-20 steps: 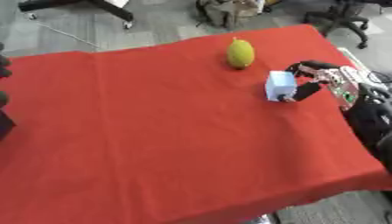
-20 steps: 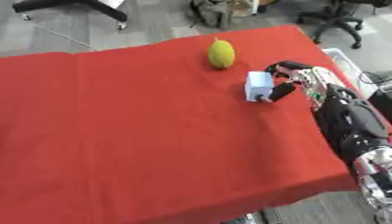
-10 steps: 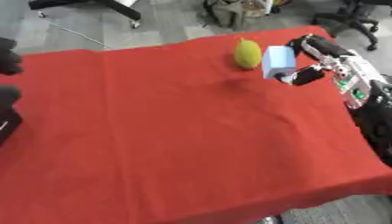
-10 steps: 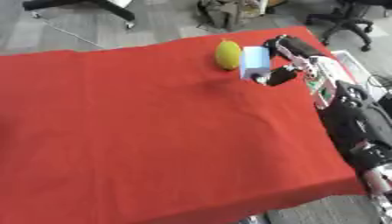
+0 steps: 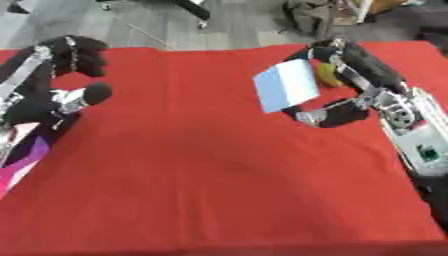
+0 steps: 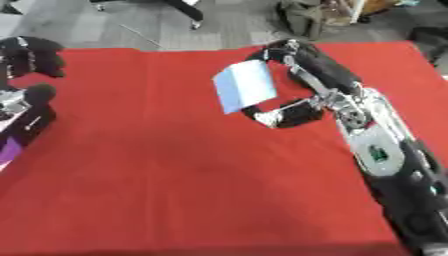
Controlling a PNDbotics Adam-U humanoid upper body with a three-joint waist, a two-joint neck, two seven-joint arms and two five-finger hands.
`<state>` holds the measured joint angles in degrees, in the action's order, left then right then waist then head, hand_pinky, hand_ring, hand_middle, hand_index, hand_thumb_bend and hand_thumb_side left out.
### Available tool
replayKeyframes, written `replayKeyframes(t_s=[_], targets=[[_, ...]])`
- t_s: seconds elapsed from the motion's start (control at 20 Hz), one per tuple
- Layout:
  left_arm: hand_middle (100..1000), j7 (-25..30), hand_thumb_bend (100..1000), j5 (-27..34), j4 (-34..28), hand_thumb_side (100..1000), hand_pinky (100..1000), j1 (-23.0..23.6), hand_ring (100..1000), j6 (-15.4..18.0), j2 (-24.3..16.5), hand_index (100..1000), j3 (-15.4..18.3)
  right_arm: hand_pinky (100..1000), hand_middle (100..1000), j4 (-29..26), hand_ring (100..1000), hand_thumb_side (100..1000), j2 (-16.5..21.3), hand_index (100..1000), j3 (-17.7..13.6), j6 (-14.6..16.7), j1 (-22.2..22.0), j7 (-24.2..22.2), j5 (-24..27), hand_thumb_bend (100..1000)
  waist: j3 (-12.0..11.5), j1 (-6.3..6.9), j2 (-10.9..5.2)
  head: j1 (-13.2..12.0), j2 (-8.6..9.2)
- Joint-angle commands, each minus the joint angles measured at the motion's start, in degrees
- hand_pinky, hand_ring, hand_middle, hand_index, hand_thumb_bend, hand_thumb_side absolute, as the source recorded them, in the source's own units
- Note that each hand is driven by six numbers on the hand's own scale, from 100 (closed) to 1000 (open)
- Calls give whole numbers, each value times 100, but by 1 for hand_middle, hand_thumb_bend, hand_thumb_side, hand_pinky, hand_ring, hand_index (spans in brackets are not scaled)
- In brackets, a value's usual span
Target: Pick up the objects with one hand, pass them to the other hand, and then place them into the box on the other side of the table.
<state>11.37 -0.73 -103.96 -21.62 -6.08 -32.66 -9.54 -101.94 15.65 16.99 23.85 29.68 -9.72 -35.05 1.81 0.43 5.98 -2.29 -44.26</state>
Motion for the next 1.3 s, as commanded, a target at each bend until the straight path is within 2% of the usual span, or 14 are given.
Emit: replayKeyframes(t_s=[0.05, 0.3, 0.6, 0.95, 1.3], targets=[[613, 172, 773, 89, 37, 615, 712, -177, 618, -77, -37, 808, -244, 792, 514, -340, 662, 294, -376, 559, 286, 247, 34, 45, -136, 280, 8, 15, -43, -96, 14], [621, 531, 807, 369, 114, 588, 713, -372, 624, -205, -34, 815, -747, 791, 518, -378, 665, 285, -669, 568, 622, 579, 132, 138, -388, 279, 9, 18, -25, -123, 14], [630, 1053, 831, 671, 95, 580, 718, -540, 632, -165, -38, 817, -1171, 788, 519, -442, 661, 278, -794, 571, 718, 707, 232, 354, -536, 274, 29, 19, -11, -68, 14], [629, 1611, 843, 1054, 19, 574, 722, -524, 634, -22, -107, 816, -1298, 786, 516, -423, 655, 278, -777, 568, 739, 770, 236, 461, -690, 264, 35, 20, 0, 30, 14], [624, 1654, 840, 986, 44, 553, 724, -219, 635, 13, -313, 789, -1167, 785, 515, -401, 653, 281, -768, 566, 730, 747, 232, 487, -641, 254, 49, 30, 4, 64, 14]])
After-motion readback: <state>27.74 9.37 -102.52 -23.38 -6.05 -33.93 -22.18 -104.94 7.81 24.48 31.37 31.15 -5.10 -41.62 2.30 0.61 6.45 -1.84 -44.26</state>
